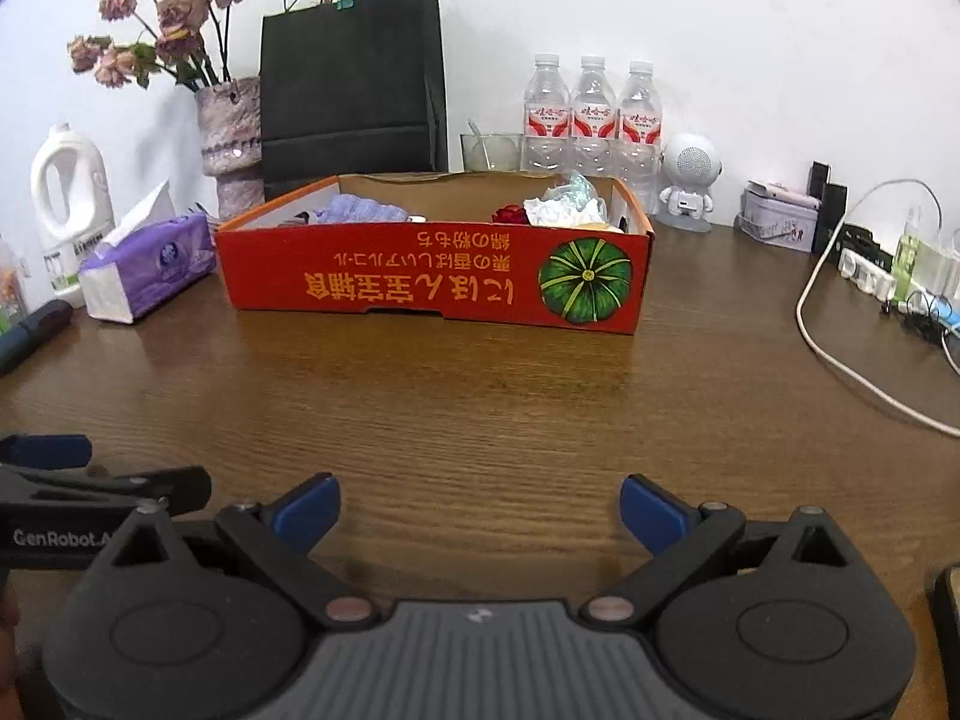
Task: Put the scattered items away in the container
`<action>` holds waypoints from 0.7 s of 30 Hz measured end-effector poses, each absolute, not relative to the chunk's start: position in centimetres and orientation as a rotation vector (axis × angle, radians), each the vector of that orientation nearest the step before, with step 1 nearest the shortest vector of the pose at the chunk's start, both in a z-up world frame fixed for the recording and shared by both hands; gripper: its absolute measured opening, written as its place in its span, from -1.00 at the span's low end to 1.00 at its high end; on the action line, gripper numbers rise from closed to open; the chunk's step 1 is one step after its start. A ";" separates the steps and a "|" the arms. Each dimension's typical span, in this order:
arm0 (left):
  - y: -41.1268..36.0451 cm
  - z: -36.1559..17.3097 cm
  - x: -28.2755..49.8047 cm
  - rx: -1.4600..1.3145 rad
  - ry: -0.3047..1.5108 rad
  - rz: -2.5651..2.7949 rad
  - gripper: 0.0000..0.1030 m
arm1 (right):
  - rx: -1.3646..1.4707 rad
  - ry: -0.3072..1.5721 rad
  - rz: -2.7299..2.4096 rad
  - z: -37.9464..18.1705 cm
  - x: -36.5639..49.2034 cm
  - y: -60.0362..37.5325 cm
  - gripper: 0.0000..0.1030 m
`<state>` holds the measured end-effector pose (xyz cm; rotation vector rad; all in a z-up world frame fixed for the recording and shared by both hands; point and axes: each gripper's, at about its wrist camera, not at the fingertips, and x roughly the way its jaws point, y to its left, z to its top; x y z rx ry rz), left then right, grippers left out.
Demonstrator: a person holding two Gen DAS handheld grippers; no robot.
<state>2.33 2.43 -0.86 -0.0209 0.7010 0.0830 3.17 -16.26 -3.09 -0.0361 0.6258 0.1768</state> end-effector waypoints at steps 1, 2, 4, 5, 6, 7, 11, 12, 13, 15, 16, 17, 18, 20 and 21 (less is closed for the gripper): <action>2.3 -0.9 2.5 -0.008 0.704 0.082 1.00 | -0.043 0.632 0.176 -3.2 3.4 -16.1 0.94; 2.2 -0.9 2.7 0.003 0.705 0.077 1.00 | -0.043 0.643 0.178 -3.3 3.7 -16.1 0.94; 2.2 -1.0 3.0 -0.003 0.703 0.070 1.00 | -0.029 0.656 0.190 -3.4 4.1 -16.2 0.94; 2.3 -1.0 3.1 -0.008 0.702 0.072 1.00 | -0.022 0.659 0.187 -3.4 4.2 -16.2 0.94; 2.3 -1.0 3.2 -0.009 0.701 0.077 1.00 | -0.019 0.666 0.183 -3.5 4.4 -16.2 0.94; 2.3 -1.0 3.3 -0.011 0.700 0.081 1.00 | -0.019 0.678 0.179 -3.6 4.5 -16.2 0.94; 2.3 -1.0 3.5 -0.014 0.701 0.088 1.00 | -0.028 0.701 0.175 -3.8 4.9 -16.1 1.00; 2.3 -1.0 3.6 -0.015 0.701 0.088 1.00 | -0.030 0.701 0.176 -3.8 4.9 -16.0 1.00; 2.3 -1.0 3.6 -0.014 0.702 0.090 1.00 | -0.033 0.702 0.175 -3.9 4.9 -16.0 1.00; 2.3 -1.0 3.6 -0.016 0.702 0.092 1.00 | -0.046 0.705 0.173 -3.9 4.9 -15.8 1.00; 2.3 -1.0 3.6 -0.017 0.702 0.092 1.00 | -0.045 0.705 0.174 -3.9 4.9 -15.8 1.00; 2.3 -1.0 3.6 -0.017 0.702 0.093 1.00 | -0.045 0.705 0.174 -3.9 4.9 -15.8 1.00; 2.3 -1.0 3.6 -0.016 0.702 0.093 1.00 | -0.046 0.705 0.174 -3.9 4.9 -15.8 1.00; 2.3 -1.0 3.6 -0.017 0.702 0.092 1.00 | -0.045 0.705 0.174 -3.9 4.9 -15.8 1.00; 2.3 -1.0 3.6 -0.017 0.702 0.092 1.00 | -0.045 0.705 0.174 -3.9 4.9 -15.8 1.00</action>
